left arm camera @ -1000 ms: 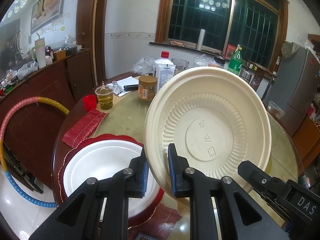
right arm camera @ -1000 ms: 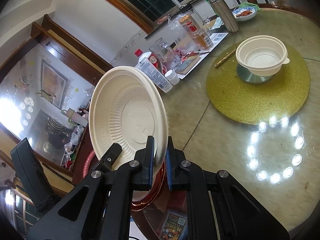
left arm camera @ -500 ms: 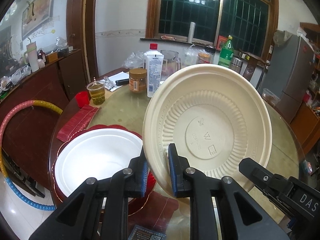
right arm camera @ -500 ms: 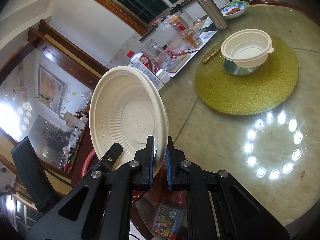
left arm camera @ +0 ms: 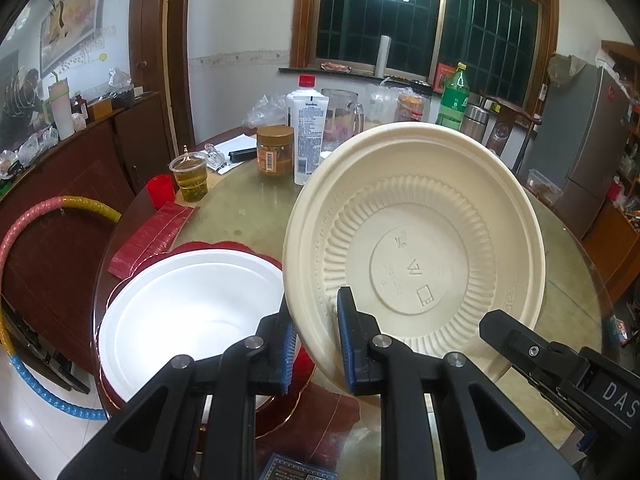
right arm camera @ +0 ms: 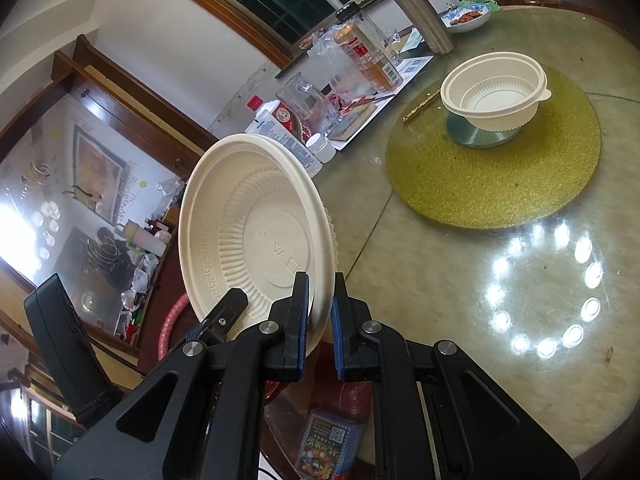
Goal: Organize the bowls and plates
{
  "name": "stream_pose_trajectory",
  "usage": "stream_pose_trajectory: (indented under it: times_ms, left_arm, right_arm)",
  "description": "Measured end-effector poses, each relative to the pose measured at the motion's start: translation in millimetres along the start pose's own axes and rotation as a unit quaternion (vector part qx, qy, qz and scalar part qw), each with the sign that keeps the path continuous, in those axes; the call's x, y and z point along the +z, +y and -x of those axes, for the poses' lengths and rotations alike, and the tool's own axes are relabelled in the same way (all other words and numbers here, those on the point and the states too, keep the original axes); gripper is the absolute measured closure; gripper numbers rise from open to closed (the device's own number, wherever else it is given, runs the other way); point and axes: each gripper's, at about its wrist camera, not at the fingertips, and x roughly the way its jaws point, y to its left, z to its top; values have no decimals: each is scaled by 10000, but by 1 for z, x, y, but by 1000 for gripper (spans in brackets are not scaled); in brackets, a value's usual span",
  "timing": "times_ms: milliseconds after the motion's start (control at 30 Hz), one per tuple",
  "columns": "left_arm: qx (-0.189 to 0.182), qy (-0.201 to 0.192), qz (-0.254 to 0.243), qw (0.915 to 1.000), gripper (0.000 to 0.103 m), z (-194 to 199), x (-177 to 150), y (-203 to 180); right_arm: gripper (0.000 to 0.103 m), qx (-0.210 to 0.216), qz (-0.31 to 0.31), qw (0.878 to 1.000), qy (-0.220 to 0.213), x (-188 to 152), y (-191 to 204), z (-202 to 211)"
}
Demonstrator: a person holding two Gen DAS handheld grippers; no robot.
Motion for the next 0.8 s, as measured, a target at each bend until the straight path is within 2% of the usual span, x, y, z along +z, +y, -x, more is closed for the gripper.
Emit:
stream_pose_trajectory:
  times_ms: [800]
  left_arm:
    - [-50,82,37,9999,84,-8,1,6]
  right_arm:
    - [93,-101,102,9999,83,1,4,-12]
